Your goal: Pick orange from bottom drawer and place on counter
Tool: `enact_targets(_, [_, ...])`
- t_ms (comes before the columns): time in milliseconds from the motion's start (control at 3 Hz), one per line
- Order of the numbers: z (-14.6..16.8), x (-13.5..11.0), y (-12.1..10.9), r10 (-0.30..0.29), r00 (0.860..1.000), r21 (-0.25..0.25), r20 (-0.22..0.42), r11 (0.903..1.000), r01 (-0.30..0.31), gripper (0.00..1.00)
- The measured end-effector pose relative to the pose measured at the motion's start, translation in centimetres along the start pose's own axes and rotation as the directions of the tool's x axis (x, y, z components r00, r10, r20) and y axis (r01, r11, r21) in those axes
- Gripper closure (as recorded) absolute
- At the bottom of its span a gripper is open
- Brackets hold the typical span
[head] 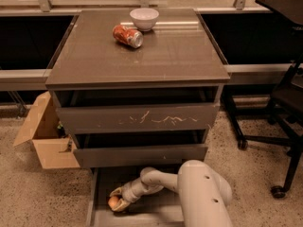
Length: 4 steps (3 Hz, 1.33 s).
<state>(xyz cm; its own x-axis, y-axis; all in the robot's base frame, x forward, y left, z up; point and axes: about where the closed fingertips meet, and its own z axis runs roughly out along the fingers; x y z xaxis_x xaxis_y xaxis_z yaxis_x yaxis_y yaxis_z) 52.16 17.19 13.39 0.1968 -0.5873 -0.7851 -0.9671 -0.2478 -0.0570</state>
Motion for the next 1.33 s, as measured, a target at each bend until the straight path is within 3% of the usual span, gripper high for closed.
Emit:
enact_targets(333, [-2.8,-1.2,0.0,-0.047,0.998,0.048,0.041,0.9978,0.045,1.00])
enact_targets(667, [-5.6,-3.0,1.7,-0.072,0.996,0.083,0.056,0.9942,0.067,1.00])
enact_targets(1333, [-6.7,-4.4,2.2,-0.093,0.995,0.093,0.046,0.9918,0.088,1.00])
